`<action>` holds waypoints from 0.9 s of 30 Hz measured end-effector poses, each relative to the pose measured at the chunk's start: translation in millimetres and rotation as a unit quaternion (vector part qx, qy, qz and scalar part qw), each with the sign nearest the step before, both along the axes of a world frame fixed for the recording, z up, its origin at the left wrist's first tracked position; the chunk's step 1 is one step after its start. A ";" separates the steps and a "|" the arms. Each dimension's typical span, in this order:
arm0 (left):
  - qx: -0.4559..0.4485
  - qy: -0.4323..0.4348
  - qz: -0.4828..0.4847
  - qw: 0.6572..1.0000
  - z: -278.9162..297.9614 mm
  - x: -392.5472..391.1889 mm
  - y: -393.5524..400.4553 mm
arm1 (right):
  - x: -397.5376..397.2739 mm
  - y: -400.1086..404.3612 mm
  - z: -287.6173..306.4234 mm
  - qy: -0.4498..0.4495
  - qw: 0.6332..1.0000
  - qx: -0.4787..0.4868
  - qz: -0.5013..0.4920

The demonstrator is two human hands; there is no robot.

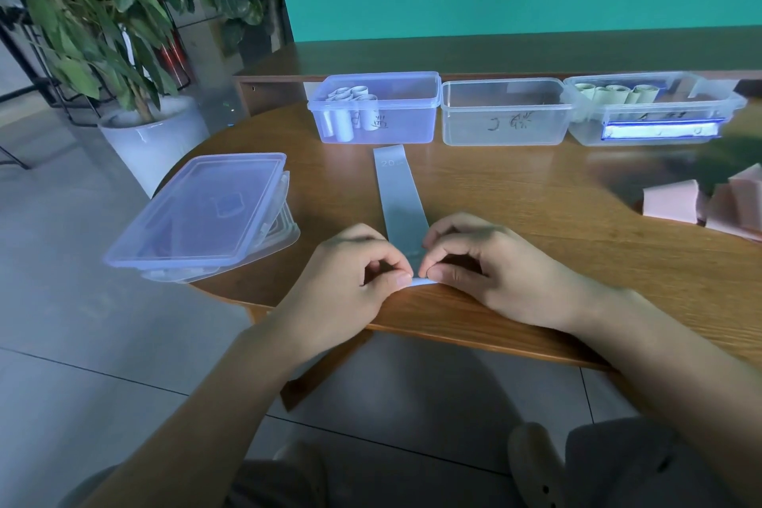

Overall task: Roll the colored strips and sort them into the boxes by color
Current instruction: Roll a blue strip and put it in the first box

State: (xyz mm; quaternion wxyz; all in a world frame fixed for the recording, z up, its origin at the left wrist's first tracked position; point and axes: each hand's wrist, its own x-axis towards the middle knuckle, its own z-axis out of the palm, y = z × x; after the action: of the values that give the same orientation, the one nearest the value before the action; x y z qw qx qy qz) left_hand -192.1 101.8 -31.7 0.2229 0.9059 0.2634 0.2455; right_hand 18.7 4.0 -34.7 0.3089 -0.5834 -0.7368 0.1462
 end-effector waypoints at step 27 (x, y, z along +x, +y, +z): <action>-0.009 0.004 0.100 0.995 3.8 8.6 2.9 | 0.7 6.1 5.4 0.037 0.984 -0.051 -0.169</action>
State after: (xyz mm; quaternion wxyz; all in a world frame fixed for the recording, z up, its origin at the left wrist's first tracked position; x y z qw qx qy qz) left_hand -183.4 104.7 -27.9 0.2046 0.8739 0.3557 0.2607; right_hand 19.4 10.1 -29.3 0.3262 -0.7087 -0.6070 0.1513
